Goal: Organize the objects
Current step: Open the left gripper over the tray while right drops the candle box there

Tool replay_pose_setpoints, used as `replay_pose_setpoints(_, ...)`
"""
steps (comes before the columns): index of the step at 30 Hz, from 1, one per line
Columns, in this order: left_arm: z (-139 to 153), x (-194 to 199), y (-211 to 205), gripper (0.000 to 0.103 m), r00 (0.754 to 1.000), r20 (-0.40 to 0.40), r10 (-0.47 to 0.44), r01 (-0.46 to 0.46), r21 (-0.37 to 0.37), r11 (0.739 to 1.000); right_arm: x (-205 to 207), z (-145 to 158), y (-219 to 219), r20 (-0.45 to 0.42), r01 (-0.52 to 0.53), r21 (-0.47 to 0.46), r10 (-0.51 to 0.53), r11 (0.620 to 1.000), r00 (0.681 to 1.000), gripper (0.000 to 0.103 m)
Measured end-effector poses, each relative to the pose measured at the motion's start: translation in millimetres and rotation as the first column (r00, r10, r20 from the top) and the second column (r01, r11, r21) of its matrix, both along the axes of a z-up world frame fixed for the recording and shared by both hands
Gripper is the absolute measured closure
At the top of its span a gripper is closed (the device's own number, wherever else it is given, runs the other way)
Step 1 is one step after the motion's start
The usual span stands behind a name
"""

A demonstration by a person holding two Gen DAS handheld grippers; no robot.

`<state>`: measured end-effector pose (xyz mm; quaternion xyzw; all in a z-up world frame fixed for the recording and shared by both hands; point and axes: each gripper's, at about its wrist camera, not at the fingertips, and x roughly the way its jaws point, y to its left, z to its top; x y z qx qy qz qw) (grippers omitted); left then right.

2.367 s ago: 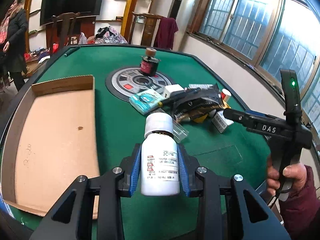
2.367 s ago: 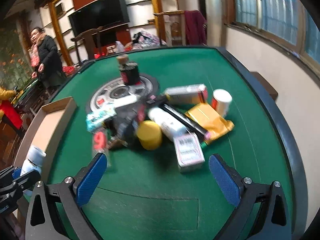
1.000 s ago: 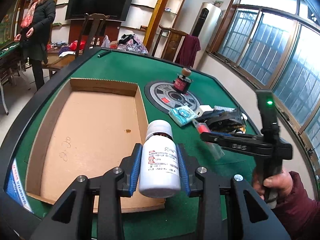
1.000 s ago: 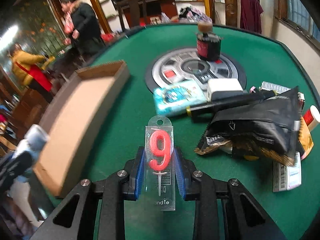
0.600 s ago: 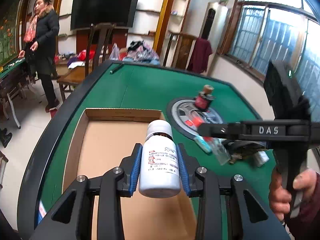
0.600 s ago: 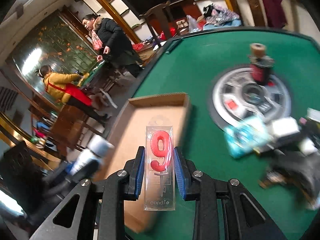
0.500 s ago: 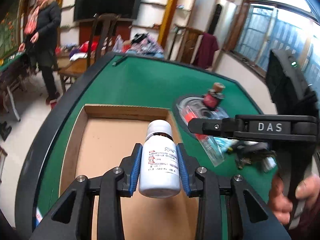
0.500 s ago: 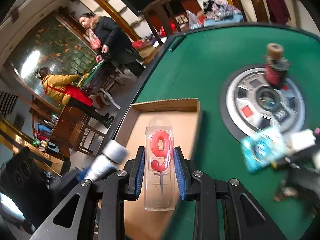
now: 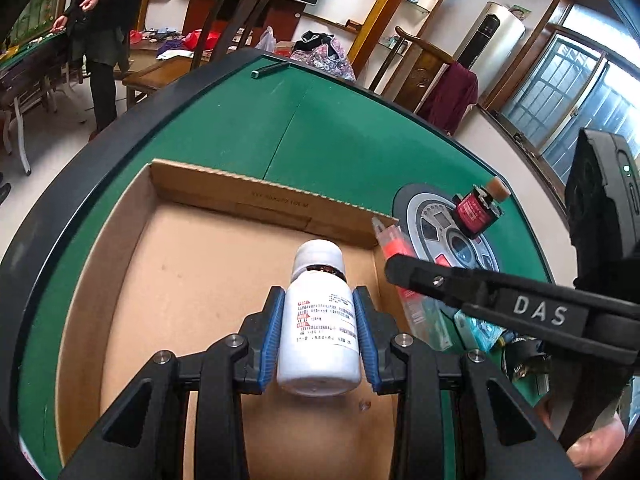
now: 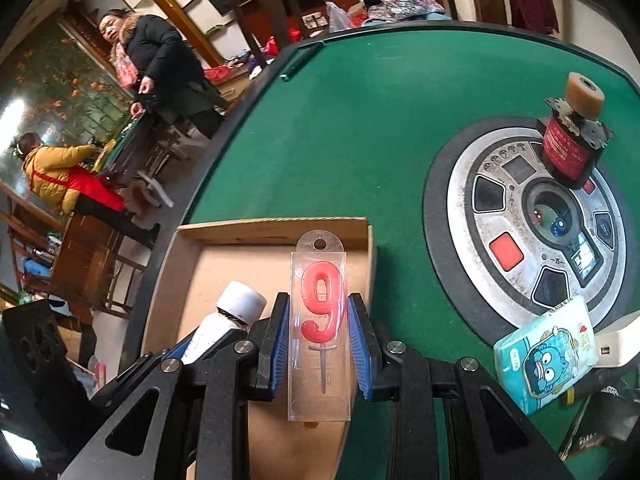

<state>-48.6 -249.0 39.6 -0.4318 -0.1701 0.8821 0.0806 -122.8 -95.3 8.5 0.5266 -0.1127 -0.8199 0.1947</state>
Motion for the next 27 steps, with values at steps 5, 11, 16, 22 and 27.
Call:
replay_pose_setpoints(5, -2, -6, 5, 0.04, 1.0, -0.006, 0.025, -0.025, -0.01, 1.0, -6, -8, 7, 0.016, 0.003, -0.019, -0.002, 1.0, 1.0, 0.07)
replay_pose_setpoints(11, 1, 1, -2, 0.03, 0.997, 0.0, 0.075, -0.075, 0.009, 0.997, 3, 6, 11, -0.046, 0.024, -0.01, -0.025, 1.0, 0.999, 0.049)
replay_pose_setpoints(16, -5, 15, -4, 0.026, 0.995, 0.023, 0.1, -0.101, 0.036, 0.994, 26, 24, 31, -0.118, 0.039, -0.012, -0.04, 0.999, 0.992, 0.04)
replay_pose_setpoints(22, -14, 31, -11, 0.026, 0.992, 0.072, 0.106, -0.11, 0.062, 0.992, 67, 31, 58, -0.174, 0.042, -0.025, -0.045, 0.999, 0.984, 0.036)
replay_pose_setpoints(27, -16, 51, -13, 0.026, 0.993, 0.072, 0.088, -0.093, 0.077, 0.993, 101, 31, 87, -0.173, 0.047, -0.074, -0.059, 0.996, 0.983, 0.036)
